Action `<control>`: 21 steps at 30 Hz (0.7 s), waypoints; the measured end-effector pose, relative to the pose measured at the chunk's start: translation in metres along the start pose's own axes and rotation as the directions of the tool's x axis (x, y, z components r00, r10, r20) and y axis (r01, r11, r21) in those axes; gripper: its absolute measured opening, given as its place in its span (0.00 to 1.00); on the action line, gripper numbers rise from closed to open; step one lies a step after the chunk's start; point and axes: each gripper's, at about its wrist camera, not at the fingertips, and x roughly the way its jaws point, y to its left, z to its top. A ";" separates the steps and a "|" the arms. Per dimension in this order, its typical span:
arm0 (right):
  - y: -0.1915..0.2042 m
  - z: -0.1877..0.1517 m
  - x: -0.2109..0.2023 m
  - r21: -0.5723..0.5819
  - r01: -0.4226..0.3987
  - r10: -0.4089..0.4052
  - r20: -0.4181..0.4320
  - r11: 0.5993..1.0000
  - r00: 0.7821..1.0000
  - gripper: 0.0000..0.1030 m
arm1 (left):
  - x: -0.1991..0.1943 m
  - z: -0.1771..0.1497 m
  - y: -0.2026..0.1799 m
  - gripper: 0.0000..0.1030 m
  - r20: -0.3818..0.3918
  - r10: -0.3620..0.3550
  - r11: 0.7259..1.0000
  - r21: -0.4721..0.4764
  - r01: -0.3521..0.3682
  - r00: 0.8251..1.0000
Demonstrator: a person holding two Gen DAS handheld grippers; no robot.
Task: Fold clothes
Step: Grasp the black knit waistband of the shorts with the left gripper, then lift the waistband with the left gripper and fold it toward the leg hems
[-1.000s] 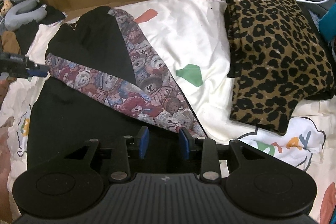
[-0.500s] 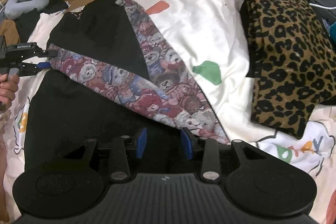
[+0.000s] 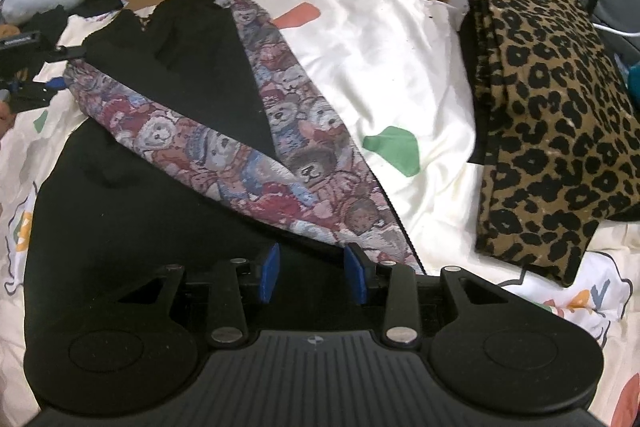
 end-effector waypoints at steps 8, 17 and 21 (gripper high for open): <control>-0.008 -0.006 -0.008 0.007 -0.002 0.002 0.018 1.000 1.000 0.42 | 0.006 0.021 -0.039 0.15 -0.056 0.011 1.000 0.024 -0.010 0.998; -0.018 -0.010 0.001 0.026 0.001 -0.002 0.035 1.000 0.999 0.42 | 0.050 0.039 -0.079 0.07 -0.076 0.142 0.979 0.157 -0.129 0.987; -0.024 -0.009 0.004 0.029 -0.001 0.000 0.037 1.000 0.999 0.42 | 0.071 0.049 -0.097 0.07 -0.069 0.160 0.973 0.179 -0.145 0.985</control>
